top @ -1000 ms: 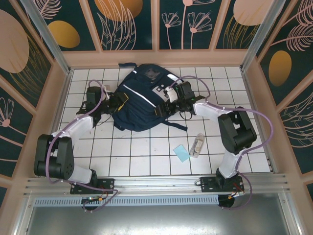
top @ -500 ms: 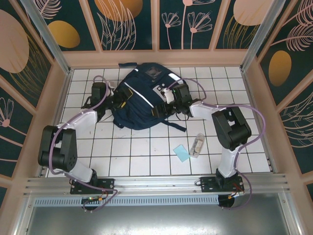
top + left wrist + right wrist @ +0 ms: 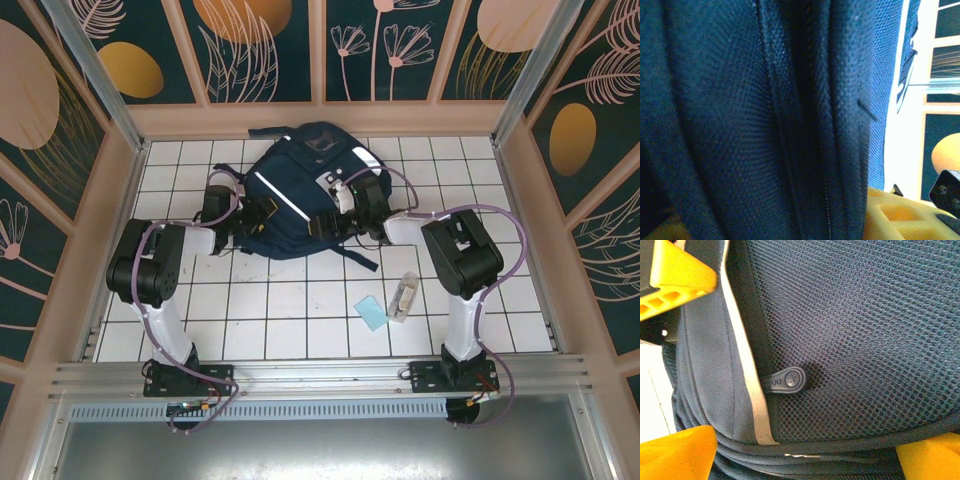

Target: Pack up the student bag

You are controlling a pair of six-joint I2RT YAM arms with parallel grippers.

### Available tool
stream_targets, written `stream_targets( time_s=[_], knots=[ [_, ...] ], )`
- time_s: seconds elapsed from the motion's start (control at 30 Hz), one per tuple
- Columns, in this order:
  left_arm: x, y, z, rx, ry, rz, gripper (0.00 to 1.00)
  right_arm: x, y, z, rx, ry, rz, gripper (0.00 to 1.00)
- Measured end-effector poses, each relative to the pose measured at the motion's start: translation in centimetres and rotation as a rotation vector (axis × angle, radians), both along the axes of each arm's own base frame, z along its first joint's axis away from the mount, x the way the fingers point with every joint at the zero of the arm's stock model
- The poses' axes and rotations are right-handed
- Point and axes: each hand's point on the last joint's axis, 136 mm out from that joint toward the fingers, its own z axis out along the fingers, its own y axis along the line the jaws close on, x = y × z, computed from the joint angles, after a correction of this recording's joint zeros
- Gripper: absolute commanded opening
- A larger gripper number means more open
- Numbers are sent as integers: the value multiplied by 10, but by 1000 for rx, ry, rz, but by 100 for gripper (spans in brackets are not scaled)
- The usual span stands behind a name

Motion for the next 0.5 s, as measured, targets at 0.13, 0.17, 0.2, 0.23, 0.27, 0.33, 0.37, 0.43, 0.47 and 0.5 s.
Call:
stream_targets(
  time_s=[0.13, 0.17, 0.2, 0.23, 0.27, 0.33, 0.37, 0.43, 0.47, 0.5],
  knots=[
    [0, 1, 2, -17, -18, 14, 53, -4, 6, 7, 58, 47, -14, 90],
    [0, 1, 2, -22, -20, 17, 53, -7, 7, 11, 72, 58, -14, 90],
    [0, 1, 3, -27, -22, 20, 53, -11, 9, 13, 83, 71, -12, 89],
    [0, 1, 3, -33, -22, 25, 53, -15, 12, 17, 93, 80, -6, 89],
    [0, 1, 4, -39, -21, 32, 53, -20, 15, 20, 102, 90, 0, 89],
    [1, 1, 5, -51, -21, 44, 53, -26, 20, 22, 103, 102, 8, 88],
    [1, 1, 5, -59, -21, 49, 53, -29, 22, 22, 100, 111, 13, 88],
    [2, 0, 6, -74, -18, 60, 53, -35, 25, 19, 90, 129, 23, 87],
    [2, -1, 6, -80, -15, 63, 53, -39, 27, 18, 86, 135, 29, 87],
    [3, -2, 6, -84, -15, 66, 53, -43, 30, 17, 83, 145, 39, 87]
  ],
)
